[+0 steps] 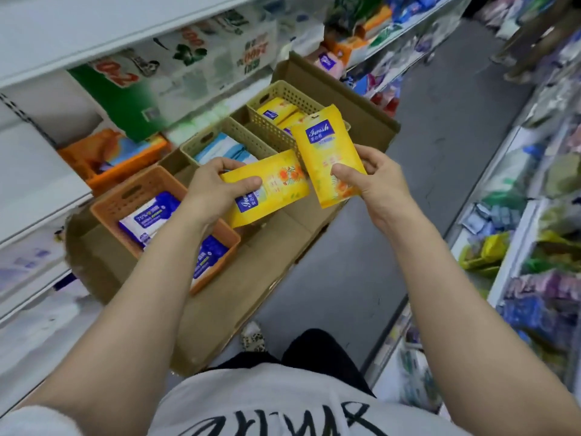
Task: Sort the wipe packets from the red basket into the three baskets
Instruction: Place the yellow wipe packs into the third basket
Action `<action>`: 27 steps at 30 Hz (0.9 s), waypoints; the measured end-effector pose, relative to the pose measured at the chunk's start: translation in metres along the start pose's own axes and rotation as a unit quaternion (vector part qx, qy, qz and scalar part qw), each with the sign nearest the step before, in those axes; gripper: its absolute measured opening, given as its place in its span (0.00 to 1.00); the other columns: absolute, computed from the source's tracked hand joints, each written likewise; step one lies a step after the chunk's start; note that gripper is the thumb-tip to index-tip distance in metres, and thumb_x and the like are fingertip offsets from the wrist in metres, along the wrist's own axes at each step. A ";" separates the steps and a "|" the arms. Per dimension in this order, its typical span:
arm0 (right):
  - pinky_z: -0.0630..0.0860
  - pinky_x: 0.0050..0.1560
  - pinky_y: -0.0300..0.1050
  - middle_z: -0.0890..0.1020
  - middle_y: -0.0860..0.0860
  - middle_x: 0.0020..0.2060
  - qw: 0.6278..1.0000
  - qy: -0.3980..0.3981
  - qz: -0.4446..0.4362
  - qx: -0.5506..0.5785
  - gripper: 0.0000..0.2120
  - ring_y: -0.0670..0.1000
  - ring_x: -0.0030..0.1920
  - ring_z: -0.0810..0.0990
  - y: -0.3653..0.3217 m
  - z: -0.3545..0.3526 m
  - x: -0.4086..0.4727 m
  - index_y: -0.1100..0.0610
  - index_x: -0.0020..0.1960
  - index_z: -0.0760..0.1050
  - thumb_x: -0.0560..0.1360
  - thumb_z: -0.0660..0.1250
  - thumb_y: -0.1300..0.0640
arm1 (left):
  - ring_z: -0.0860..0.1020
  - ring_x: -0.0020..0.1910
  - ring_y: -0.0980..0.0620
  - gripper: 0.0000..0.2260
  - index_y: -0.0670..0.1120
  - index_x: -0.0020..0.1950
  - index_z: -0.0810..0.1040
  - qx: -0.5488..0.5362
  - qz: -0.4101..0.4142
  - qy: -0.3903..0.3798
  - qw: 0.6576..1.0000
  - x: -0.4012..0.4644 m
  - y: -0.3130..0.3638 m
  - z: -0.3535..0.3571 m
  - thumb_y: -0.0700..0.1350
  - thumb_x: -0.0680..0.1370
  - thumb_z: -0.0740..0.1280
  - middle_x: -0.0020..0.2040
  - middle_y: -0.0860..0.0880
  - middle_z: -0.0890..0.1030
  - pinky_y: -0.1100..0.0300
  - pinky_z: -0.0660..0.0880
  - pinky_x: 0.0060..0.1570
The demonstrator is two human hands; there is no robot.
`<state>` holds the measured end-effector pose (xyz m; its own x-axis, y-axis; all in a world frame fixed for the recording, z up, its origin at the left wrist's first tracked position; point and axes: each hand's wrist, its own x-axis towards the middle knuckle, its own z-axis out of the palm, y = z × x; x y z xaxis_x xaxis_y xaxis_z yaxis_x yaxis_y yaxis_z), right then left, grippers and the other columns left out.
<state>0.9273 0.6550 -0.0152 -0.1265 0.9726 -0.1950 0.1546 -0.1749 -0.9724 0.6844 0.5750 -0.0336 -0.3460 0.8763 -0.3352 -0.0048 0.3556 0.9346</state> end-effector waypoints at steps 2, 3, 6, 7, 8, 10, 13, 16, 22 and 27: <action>0.81 0.52 0.46 0.84 0.53 0.54 1.000 -0.012 0.014 0.004 0.24 0.54 0.54 0.84 0.000 -0.007 0.023 0.57 0.62 0.76 0.68 0.78 0.63 | 0.80 0.37 0.55 0.16 0.50 0.54 0.77 0.000 -0.012 0.015 1.000 0.009 0.006 0.010 0.44 0.70 0.78 0.48 0.51 0.78 0.66 0.75 0.28; 0.81 0.51 0.46 0.84 0.53 0.54 1.000 -0.019 0.019 0.003 0.23 0.54 0.54 0.84 0.001 -0.010 0.035 0.56 0.61 0.77 0.68 0.78 0.63 | 0.81 0.37 0.54 0.16 0.50 0.54 0.77 -0.001 -0.017 0.025 1.000 0.014 0.007 0.013 0.45 0.70 0.78 0.49 0.50 0.78 0.66 0.75 0.29; 0.80 0.54 0.49 0.84 0.53 0.54 0.999 -0.047 0.028 0.001 0.26 0.54 0.55 0.84 0.002 -0.017 0.082 0.57 0.61 0.77 0.65 0.80 0.60 | 0.82 0.42 0.52 0.17 0.51 0.54 0.79 -0.002 -0.033 0.057 0.998 0.033 0.011 0.020 0.47 0.69 0.79 0.52 0.48 0.80 0.61 0.77 0.35; 0.80 0.56 0.52 0.84 0.53 0.54 0.998 -0.061 0.027 0.000 0.27 0.55 0.55 0.84 0.000 -0.018 0.100 0.57 0.61 0.78 0.64 0.80 0.58 | 0.82 0.43 0.52 0.17 0.51 0.55 0.79 -0.004 -0.037 0.072 0.997 0.040 0.012 0.024 0.47 0.69 0.79 0.53 0.48 0.80 0.62 0.77 0.36; 0.80 0.58 0.54 0.85 0.54 0.54 0.997 -0.078 0.024 0.001 0.27 0.56 0.55 0.84 -0.002 -0.020 0.120 0.57 0.61 0.78 0.63 0.80 0.57 | 0.82 0.42 0.53 0.17 0.51 0.55 0.78 -0.008 -0.039 0.091 0.995 0.048 0.014 0.030 0.46 0.69 0.79 0.53 0.48 0.80 0.64 0.77 0.34; 0.79 0.59 0.58 0.85 0.55 0.54 0.993 -0.118 0.015 0.002 0.26 0.58 0.55 0.84 -0.006 -0.025 0.162 0.58 0.61 0.78 0.65 0.80 0.58 | 0.81 0.40 0.55 0.17 0.49 0.57 0.78 -0.018 -0.049 0.133 0.990 0.065 0.017 0.042 0.45 0.70 0.78 0.51 0.49 0.80 0.68 0.75 0.29; 0.80 0.58 0.57 0.85 0.55 0.52 0.986 -0.166 0.009 -0.008 0.20 0.56 0.52 0.85 -0.016 -0.037 0.226 0.57 0.58 0.77 0.68 0.78 0.62 | 0.81 0.38 0.55 0.18 0.48 0.57 0.78 -0.044 -0.071 0.202 0.976 0.086 0.023 0.063 0.44 0.70 0.78 0.51 0.48 0.81 0.66 0.76 0.30; 0.81 0.49 0.47 0.84 0.54 0.53 0.979 -0.202 0.006 -0.035 0.21 0.50 0.48 0.85 -0.031 -0.054 0.282 0.59 0.60 0.75 0.70 0.77 0.63 | 0.82 0.38 0.54 0.17 0.47 0.57 0.78 -0.077 -0.084 0.259 0.959 0.109 0.031 0.091 0.43 0.70 0.78 0.51 0.46 0.82 0.61 0.80 0.38; 0.80 0.45 0.36 0.83 0.51 0.51 0.946 -0.291 0.005 -0.144 0.23 0.45 0.46 0.82 -0.033 -0.053 0.355 0.60 0.62 0.76 0.69 0.77 0.63 | 0.81 0.33 0.60 0.19 0.46 0.60 0.77 -0.102 -0.107 0.301 0.942 0.146 0.044 0.121 0.44 0.71 0.77 0.47 0.50 0.82 0.59 0.80 0.42; 0.79 0.42 0.38 0.81 0.52 0.55 0.853 -0.380 0.001 -0.358 0.24 0.47 0.47 0.81 -0.002 -0.028 0.402 0.54 0.61 0.79 0.67 0.80 0.59 | 0.82 0.37 0.56 0.18 0.47 0.58 0.77 -0.113 -0.120 0.306 0.938 0.177 0.040 0.114 0.44 0.71 0.77 0.49 0.48 0.82 0.63 0.80 0.35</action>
<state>0.9038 1.0512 -0.0876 -0.6827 0.5444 -0.4874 0.6792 0.2268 -0.6980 0.7305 0.7812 -0.0690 -0.7830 0.4041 -0.4728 -0.3258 0.3810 0.8653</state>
